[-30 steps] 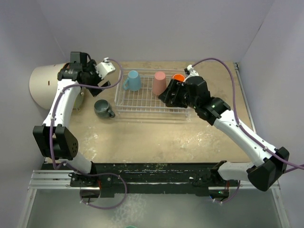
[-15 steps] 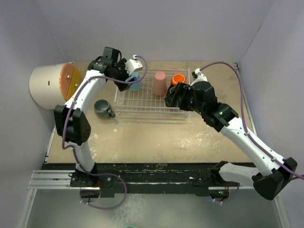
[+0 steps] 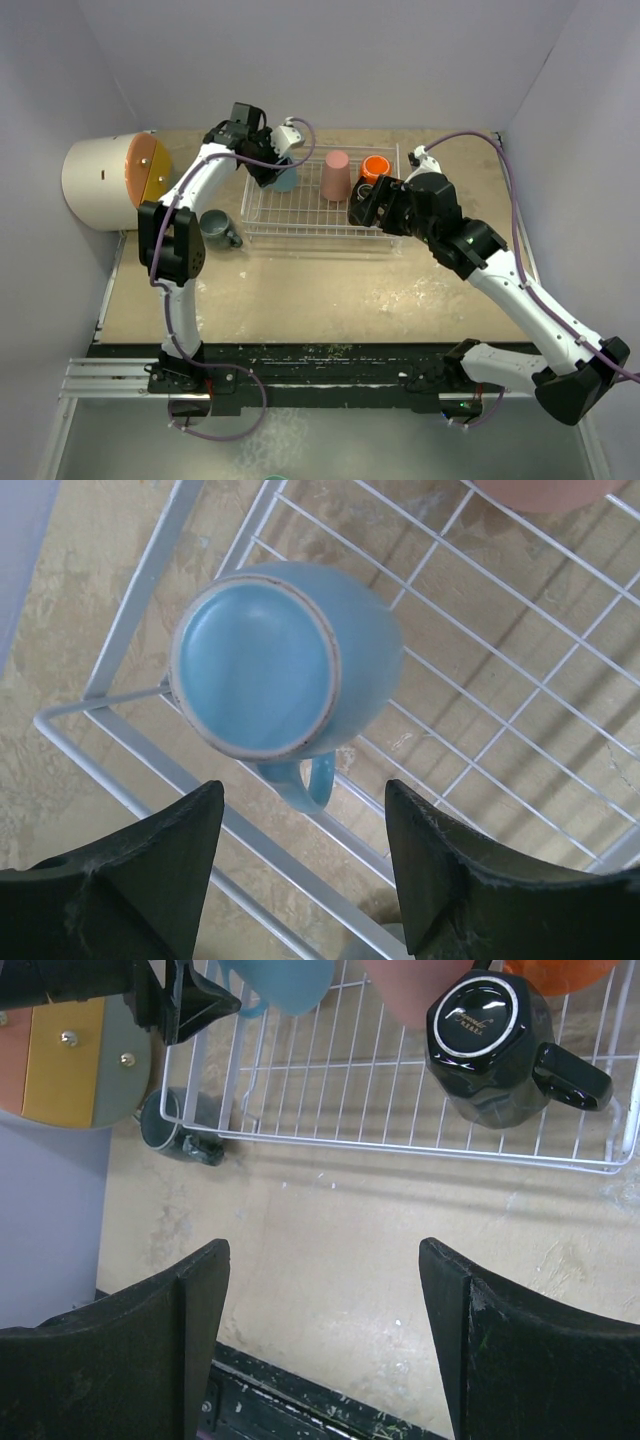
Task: Unload the cups from the dish rack
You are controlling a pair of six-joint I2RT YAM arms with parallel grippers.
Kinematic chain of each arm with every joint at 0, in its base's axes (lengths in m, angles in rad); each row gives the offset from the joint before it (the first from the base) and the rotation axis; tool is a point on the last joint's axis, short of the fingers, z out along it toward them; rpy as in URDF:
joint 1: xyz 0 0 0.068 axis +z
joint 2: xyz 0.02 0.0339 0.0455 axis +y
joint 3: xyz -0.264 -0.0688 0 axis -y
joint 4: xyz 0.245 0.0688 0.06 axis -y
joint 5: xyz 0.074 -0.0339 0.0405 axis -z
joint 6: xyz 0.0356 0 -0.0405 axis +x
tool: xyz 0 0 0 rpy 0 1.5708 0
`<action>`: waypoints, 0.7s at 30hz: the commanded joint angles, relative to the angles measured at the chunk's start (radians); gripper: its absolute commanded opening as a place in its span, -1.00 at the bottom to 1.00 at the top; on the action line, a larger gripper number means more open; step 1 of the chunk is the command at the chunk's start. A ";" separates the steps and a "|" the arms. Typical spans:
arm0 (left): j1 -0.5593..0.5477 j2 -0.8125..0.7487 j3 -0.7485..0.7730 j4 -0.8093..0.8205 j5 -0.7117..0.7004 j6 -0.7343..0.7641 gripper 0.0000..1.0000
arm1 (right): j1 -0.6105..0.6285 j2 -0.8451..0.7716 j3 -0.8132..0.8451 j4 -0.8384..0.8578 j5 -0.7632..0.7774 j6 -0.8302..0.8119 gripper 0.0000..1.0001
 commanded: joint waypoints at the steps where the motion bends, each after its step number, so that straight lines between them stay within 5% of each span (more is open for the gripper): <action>1: 0.001 0.004 0.021 0.052 -0.025 -0.010 0.34 | -0.004 -0.028 0.033 0.005 0.029 -0.026 0.57; 21: 0.000 0.022 -0.071 0.049 0.044 -0.043 -0.02 | -0.007 -0.009 0.055 0.023 0.015 -0.037 0.54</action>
